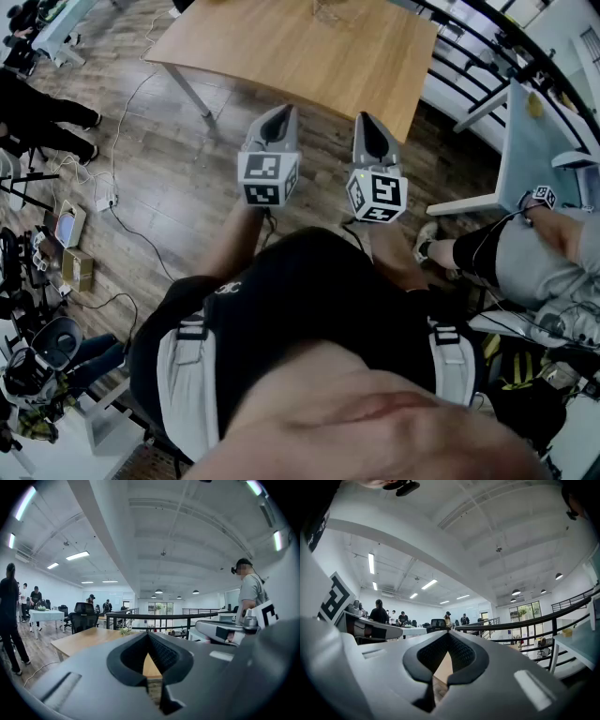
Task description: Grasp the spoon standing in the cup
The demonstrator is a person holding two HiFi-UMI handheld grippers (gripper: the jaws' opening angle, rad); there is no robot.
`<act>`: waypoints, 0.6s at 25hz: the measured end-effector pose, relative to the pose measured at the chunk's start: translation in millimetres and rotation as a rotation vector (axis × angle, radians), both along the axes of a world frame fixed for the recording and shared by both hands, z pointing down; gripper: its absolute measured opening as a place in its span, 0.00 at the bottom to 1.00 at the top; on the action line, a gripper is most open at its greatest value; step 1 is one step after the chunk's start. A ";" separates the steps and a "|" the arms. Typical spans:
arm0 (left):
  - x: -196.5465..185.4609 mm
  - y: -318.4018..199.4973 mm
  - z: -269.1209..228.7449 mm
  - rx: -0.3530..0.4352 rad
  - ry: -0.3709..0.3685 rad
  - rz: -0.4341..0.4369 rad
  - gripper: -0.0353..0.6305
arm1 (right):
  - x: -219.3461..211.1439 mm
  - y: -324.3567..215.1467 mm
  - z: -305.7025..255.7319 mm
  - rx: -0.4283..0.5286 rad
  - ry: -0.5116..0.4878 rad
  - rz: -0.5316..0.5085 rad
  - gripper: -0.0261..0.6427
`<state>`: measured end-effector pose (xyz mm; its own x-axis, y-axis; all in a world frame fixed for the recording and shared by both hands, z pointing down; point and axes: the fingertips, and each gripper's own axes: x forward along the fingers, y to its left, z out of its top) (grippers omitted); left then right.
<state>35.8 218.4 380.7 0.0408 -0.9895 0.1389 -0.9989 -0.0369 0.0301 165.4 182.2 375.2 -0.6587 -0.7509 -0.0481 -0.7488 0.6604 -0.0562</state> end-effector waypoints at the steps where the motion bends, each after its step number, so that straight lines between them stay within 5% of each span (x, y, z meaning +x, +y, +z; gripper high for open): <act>1: 0.5 -0.3 0.6 0.002 0.000 -0.001 0.07 | 0.1 -0.2 0.0 0.002 0.002 -0.002 0.04; 15: 28.4 -13.0 8.4 -0.019 -0.024 -0.012 0.07 | 23.4 -18.3 13.6 -0.046 0.002 -0.016 0.04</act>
